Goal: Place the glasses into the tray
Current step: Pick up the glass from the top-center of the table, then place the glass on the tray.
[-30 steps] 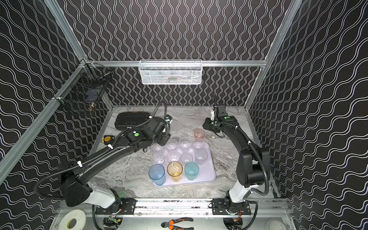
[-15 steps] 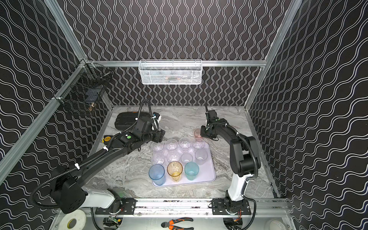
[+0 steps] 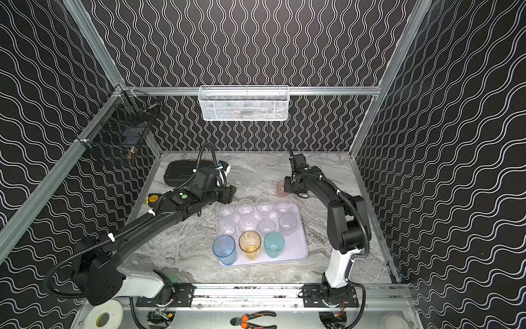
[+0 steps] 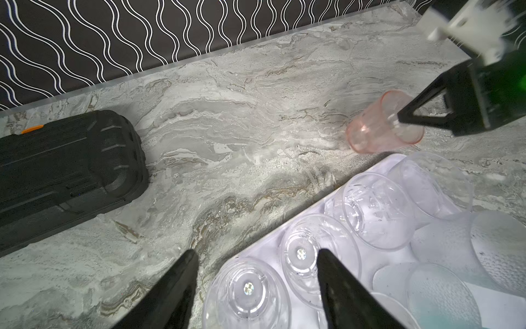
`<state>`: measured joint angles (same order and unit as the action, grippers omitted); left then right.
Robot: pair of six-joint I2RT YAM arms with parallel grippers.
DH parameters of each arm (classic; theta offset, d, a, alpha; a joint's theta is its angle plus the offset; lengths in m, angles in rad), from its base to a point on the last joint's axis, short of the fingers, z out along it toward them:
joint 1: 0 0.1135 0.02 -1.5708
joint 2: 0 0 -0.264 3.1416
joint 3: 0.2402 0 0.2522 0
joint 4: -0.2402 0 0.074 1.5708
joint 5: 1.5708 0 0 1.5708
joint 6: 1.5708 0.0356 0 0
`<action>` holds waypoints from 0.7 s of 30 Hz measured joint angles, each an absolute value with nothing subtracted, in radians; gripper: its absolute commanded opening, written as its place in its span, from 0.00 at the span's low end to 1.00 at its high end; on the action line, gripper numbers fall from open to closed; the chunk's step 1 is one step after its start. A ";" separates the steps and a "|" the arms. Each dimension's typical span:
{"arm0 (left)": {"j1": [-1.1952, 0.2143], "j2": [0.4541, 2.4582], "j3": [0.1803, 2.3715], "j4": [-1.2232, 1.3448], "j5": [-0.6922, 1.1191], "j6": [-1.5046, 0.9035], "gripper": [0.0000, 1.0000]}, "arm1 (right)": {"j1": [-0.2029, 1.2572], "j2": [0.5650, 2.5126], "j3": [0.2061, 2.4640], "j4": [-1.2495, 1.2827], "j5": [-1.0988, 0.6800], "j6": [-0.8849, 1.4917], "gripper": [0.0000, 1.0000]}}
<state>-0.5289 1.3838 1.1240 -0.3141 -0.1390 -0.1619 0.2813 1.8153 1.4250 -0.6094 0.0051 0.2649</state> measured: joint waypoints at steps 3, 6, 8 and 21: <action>-0.529 1.366 1.124 -0.314 -0.147 -0.162 0.70 | 0.281 1.761 1.444 -0.624 0.023 0.251 0.00; -0.529 1.340 1.124 -0.315 -0.159 -0.162 0.69 | 0.281 1.698 1.452 -0.653 0.054 0.242 0.00; -0.529 1.316 1.124 -0.315 -0.165 -0.162 0.70 | 0.281 1.658 1.452 -0.675 0.074 0.231 0.00; -0.535 1.163 1.053 -0.345 -0.183 -0.212 0.68 | 0.278 1.347 1.304 -0.934 0.189 0.187 0.00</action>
